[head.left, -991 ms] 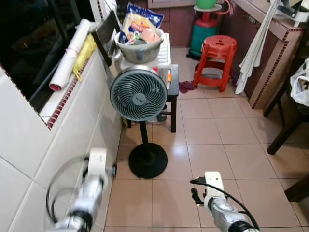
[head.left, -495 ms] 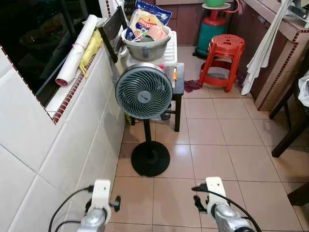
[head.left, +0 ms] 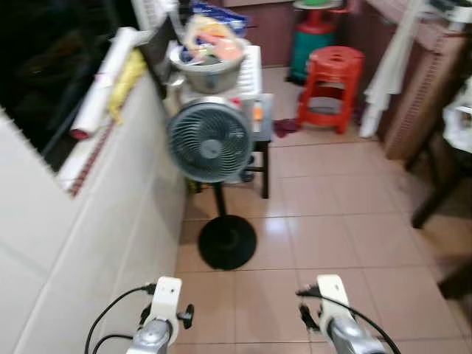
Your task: Setting the table
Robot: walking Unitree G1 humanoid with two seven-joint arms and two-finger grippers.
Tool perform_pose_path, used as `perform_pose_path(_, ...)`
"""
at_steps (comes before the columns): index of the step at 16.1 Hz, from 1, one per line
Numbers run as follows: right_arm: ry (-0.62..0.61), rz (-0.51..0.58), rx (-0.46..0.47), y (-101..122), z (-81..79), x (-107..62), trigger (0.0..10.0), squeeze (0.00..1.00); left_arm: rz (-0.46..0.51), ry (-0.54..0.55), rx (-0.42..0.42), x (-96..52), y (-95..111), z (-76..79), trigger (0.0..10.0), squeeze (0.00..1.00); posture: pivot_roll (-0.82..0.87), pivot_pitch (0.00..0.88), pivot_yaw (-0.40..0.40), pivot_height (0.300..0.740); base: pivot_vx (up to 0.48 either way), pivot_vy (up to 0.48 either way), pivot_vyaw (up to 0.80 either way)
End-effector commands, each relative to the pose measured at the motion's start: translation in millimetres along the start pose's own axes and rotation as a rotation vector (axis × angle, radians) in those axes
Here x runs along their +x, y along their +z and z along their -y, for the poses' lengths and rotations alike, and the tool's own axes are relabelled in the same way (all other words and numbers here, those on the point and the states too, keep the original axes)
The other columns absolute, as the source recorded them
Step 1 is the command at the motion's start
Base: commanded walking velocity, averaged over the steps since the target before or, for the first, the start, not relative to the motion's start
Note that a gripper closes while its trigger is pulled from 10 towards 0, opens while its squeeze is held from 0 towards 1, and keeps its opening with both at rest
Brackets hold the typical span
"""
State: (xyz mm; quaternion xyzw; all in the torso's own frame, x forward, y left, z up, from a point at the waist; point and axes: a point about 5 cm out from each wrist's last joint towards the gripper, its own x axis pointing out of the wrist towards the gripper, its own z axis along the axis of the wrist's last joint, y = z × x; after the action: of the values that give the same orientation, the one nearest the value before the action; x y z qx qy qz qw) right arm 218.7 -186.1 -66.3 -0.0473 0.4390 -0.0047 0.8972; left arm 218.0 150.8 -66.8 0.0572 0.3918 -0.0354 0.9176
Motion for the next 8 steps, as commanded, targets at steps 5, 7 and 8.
perform_pose_path(5, 0.016, -0.026, -0.042, -8.9, -1.8, -1.2, 10.0, 0.0, -0.044, 0.004, 0.027, -2.7, -12.0, -4.9, 10.0, 0.0, -0.09, 0.043, 0.087, 0.74, 0.0, 0.0, -0.37)
perform_pose_path(7, 0.024, -0.023, -0.051, -7.4, -3.4, -0.9, 10.0, 0.0, -0.059, 0.015, 0.024, -4.2, -17.3, -8.3, 10.0, 0.0, -0.08, 0.04, 0.083, 0.74, 0.0, 0.0, 0.0)
perform_pose_path(8, 0.028, -0.022, -0.051, -6.9, -4.4, -0.8, 10.0, 0.0, -0.065, 0.02, 0.022, -4.8, -19.4, -9.6, 10.0, 0.0, -0.08, 0.041, 0.083, 0.74, 0.0, 0.0, 0.0)
